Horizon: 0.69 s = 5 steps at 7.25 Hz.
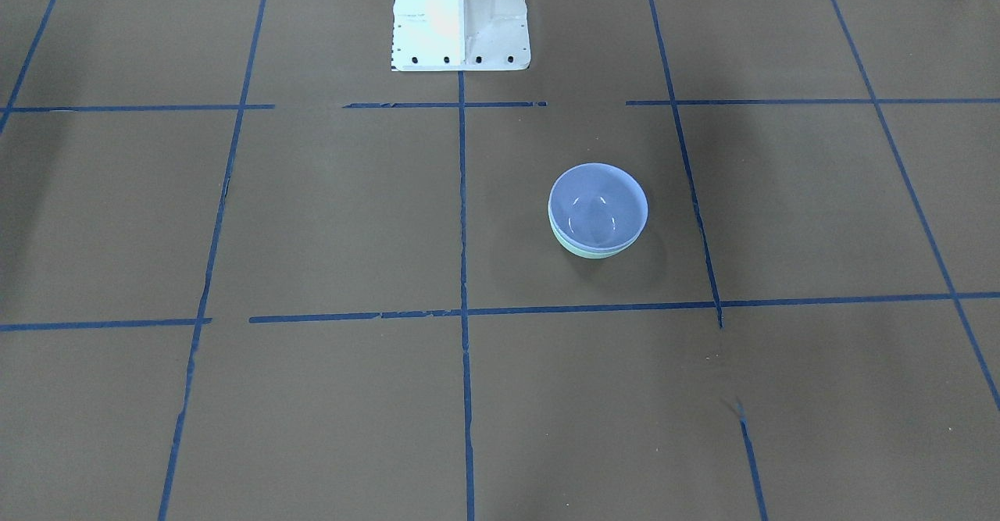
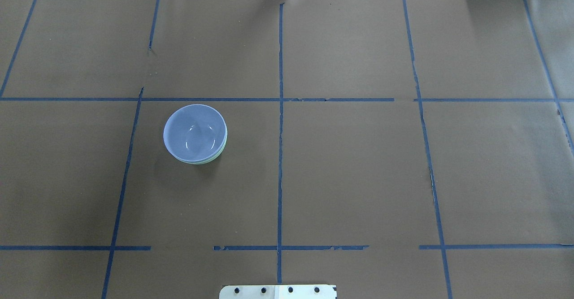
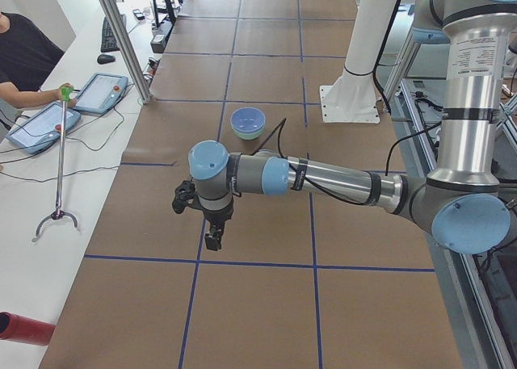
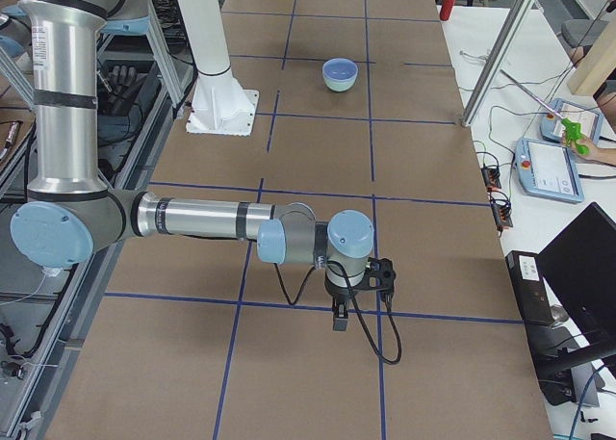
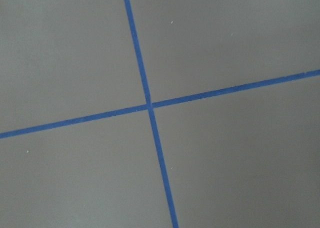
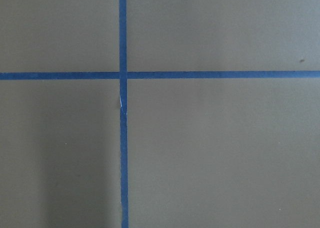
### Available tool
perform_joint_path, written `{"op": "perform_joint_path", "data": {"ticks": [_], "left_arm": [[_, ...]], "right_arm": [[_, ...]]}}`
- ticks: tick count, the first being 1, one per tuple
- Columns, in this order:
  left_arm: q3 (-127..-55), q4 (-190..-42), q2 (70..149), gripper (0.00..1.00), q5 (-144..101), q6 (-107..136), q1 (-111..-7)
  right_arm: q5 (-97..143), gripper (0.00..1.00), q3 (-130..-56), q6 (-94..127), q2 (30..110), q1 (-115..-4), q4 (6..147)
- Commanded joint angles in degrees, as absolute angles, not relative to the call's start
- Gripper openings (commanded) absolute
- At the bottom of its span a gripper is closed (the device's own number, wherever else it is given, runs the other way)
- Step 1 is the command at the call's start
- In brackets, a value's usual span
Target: Stack blue bowl on green bowl
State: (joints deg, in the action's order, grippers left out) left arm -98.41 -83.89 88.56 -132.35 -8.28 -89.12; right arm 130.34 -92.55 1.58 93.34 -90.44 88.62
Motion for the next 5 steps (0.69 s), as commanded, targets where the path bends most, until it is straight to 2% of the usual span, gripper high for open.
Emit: {"op": "perform_joint_path", "data": {"ticks": [1,5], "left_arm": [[-96.68,-84.37,87.80,1.00,-132.36,-8.52,-90.78],[-95.63,-84.37,86.49,1.00,-132.36,-8.53,-91.23]], "right_arm": [[130.34,1.00,-92.55,1.58,93.34,-90.44,88.59],[130.34,1.00,-92.55,1.58,93.34,-90.44,88.59]]}}
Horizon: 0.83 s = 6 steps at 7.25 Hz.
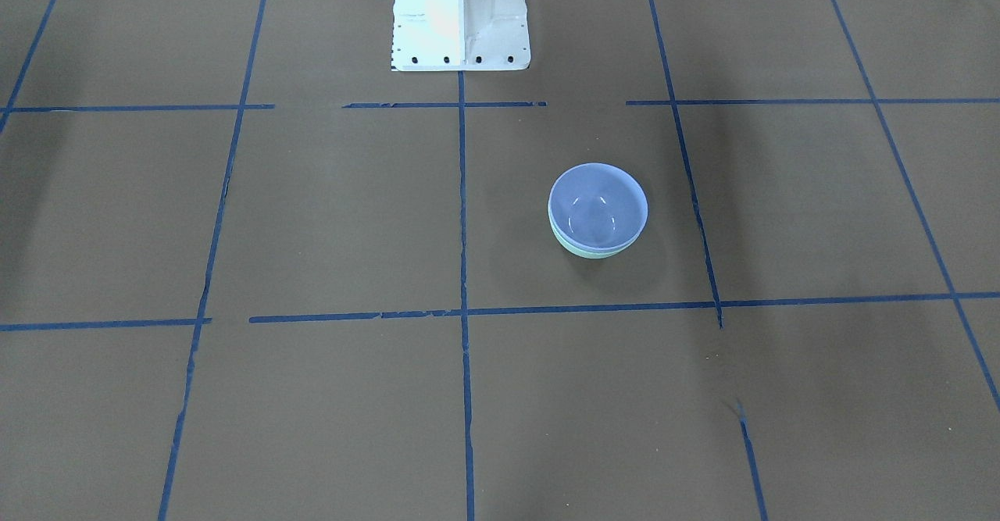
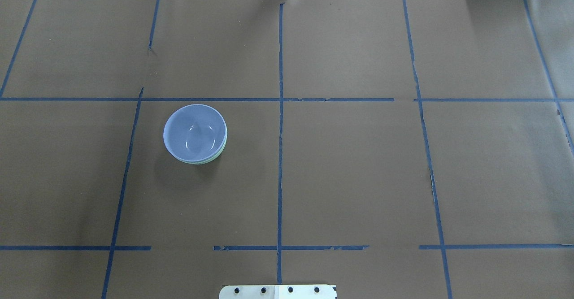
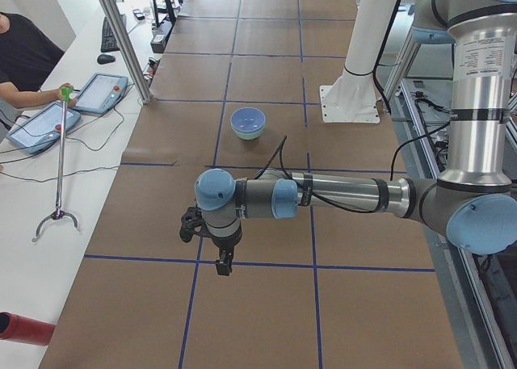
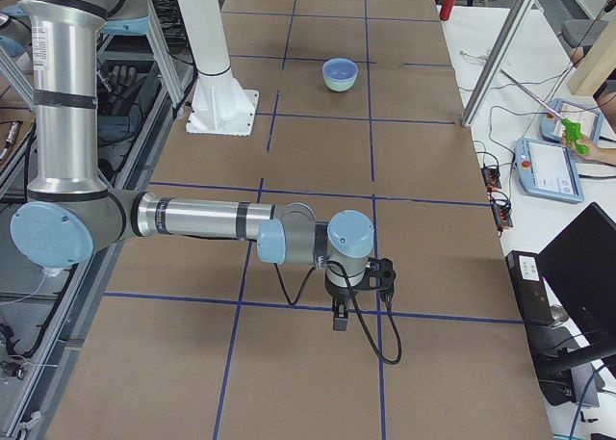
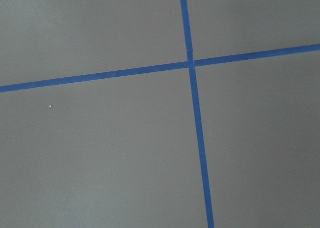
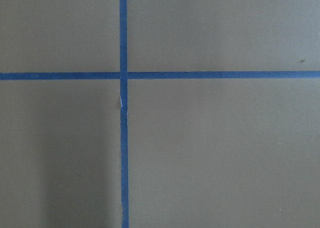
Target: Stack blue bowl on green bowl
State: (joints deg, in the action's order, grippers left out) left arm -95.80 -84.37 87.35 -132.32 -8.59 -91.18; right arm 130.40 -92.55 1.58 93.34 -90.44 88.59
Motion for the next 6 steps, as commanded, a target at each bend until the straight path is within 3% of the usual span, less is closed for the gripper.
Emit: {"op": "perform_joint_path", "data": {"ticks": [1,6], "left_arm": [[-95.02,-84.55,86.31,1.00,-132.36,-8.53,-91.23],[-92.64,-88.07,85.87,1.00,-132.54,-8.35,-91.32]], "right_arm": [[130.34,1.00,-92.55,1.58,93.34,-90.44,88.59],[130.34,1.00,-92.55,1.58,93.34,-90.44,88.59]]}}
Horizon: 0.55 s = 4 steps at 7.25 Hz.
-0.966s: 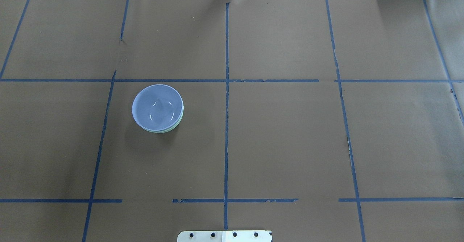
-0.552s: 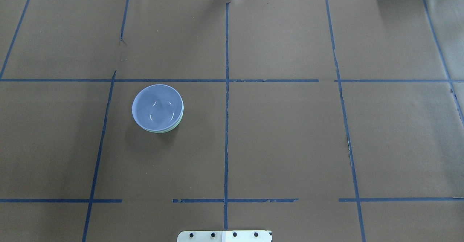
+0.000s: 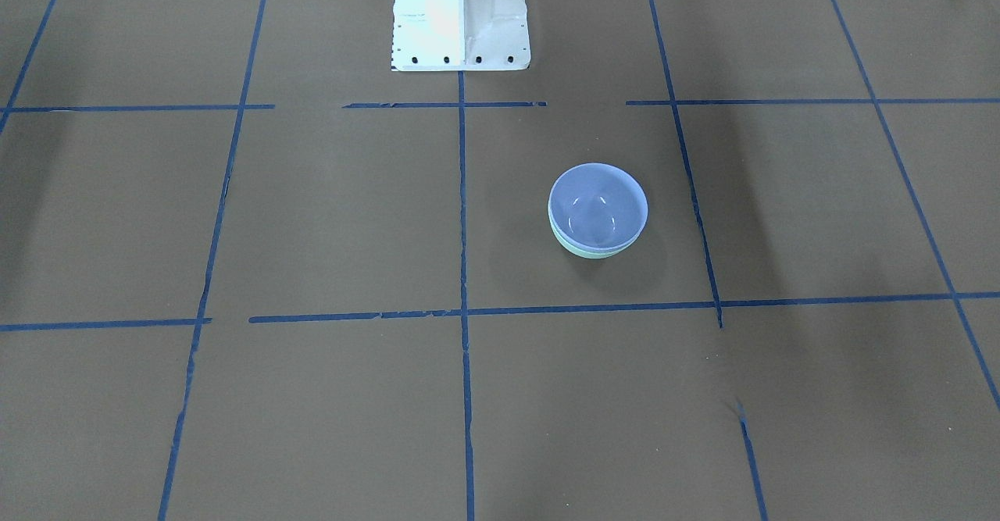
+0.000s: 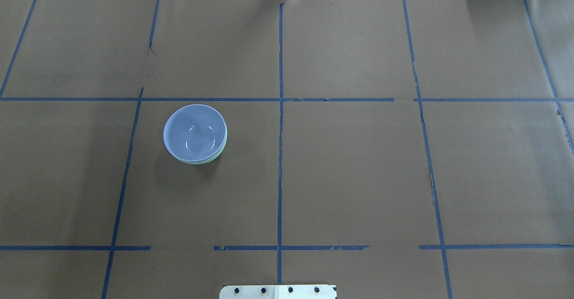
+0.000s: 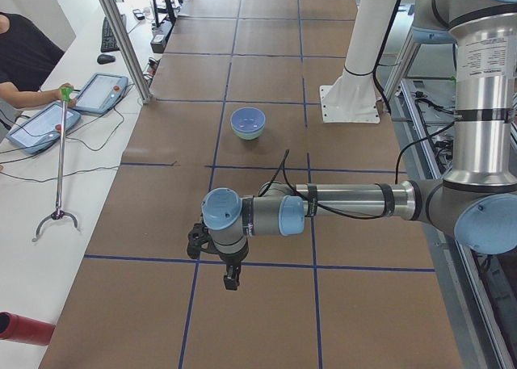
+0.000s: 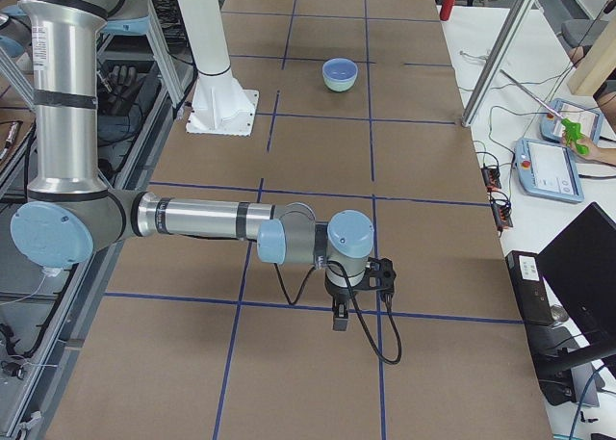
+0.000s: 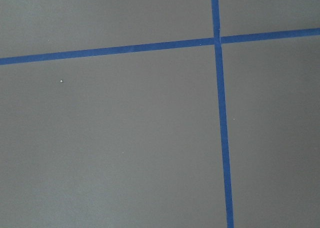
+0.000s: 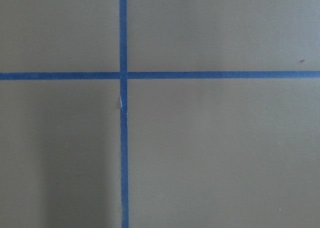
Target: Stack blue bowl on green bowl
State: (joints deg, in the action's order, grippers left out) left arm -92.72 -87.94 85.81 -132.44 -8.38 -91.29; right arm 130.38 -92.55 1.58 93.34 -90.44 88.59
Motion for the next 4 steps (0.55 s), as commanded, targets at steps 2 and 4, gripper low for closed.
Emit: {"op": "perform_joint_path", "data": {"ticks": [2,4], "left_arm": [[-92.81,-87.98,85.87,1.00,-137.36,-8.26,-91.32],[-92.99,-87.98,85.87,1.00,-137.37,-8.35,-91.32]], "right_arm": [[130.34,1.00,-92.55,1.58,93.34,-90.44,88.59],[130.34,1.00,-92.55,1.58,93.34,-90.44,88.68]]}}
